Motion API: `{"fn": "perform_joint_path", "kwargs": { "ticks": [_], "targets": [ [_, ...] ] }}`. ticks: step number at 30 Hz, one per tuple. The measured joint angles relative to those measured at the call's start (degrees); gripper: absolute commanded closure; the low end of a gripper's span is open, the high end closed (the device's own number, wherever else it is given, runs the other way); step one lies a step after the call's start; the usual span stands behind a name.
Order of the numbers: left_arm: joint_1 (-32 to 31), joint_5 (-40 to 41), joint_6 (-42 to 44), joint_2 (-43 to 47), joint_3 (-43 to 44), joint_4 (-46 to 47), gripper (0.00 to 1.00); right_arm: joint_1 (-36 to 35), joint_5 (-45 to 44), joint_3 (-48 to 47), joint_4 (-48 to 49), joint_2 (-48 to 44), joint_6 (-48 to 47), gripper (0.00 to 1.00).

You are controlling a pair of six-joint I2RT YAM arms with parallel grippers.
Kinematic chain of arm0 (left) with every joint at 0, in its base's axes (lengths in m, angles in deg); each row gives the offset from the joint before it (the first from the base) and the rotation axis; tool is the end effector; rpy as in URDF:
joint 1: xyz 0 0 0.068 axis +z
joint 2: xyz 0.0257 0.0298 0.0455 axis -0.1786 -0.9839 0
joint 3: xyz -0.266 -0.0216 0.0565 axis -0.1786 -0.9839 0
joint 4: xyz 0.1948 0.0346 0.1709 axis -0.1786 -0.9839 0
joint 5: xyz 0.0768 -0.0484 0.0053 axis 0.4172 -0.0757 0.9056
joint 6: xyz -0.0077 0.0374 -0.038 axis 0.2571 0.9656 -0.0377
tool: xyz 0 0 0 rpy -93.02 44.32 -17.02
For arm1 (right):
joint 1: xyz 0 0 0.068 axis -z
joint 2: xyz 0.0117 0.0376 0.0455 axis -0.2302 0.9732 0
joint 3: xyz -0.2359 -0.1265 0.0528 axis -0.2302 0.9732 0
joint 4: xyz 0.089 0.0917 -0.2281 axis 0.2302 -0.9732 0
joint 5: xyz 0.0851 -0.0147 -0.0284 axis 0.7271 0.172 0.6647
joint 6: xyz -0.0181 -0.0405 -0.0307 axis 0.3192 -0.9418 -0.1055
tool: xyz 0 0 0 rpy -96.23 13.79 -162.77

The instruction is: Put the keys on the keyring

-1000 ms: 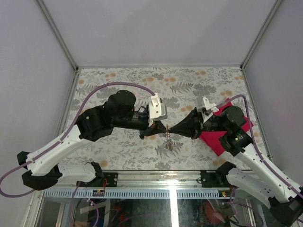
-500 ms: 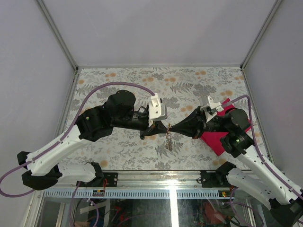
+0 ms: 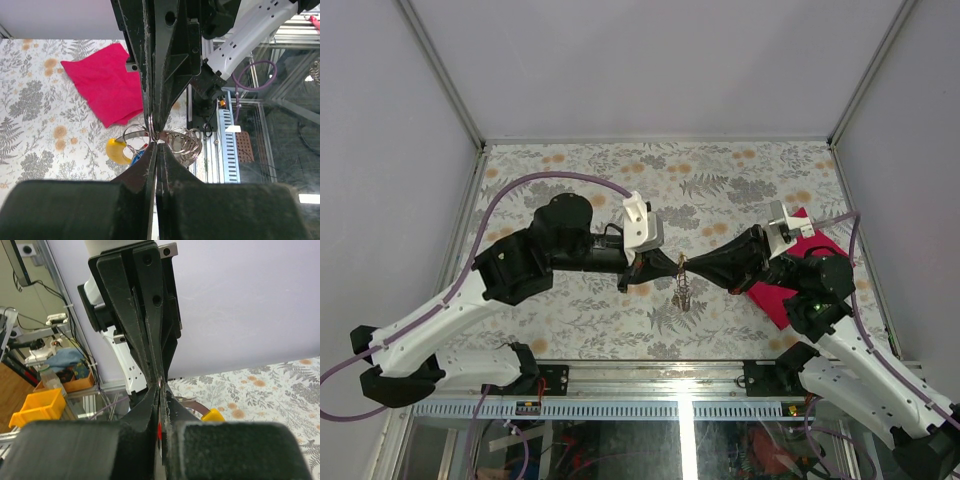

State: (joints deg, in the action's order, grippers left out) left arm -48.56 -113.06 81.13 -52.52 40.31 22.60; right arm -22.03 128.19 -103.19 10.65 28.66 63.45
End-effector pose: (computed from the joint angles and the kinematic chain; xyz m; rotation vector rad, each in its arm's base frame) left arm 0.1032 -0.2031 0.4536 1.3751 1.3457 -1.0292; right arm 0.1042 0.1054 0.3859 -0.8254 0.9666 1.4543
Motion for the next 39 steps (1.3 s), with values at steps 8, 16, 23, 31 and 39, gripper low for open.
{"fn": "perform_joint_path", "kwargs": {
  "ticks": [8, 16, 23, 31, 39],
  "targets": [
    [0.0, 0.0, -3.4, 1.9, -2.9, 6.8, 0.90, -0.3, -3.9, 2.4, 8.6, -0.2, 5.4, 1.00],
    [0.0, 0.4, -7.0, 5.2, -6.6, 12.2, 0.82, -0.2, -4.9, 2.4, 10.5, -1.0, 5.0, 1.00],
    [0.0, 0.1, -9.4, 6.2, -8.0, 18.1, 0.78, -0.2, -4.9, 2.4, 10.4, -1.3, 3.9, 1.00],
    [0.0, -1.4, -10.7, 4.2, -8.9, 20.3, 0.78, -0.2, -4.9, 2.4, 9.4, -1.7, 3.5, 1.00],
    [0.0, -1.4, -10.8, 4.1, -9.1, 21.0, 0.78, -0.2, -4.8, 2.0, 8.8, -1.9, 3.0, 1.00]
  ]
}}
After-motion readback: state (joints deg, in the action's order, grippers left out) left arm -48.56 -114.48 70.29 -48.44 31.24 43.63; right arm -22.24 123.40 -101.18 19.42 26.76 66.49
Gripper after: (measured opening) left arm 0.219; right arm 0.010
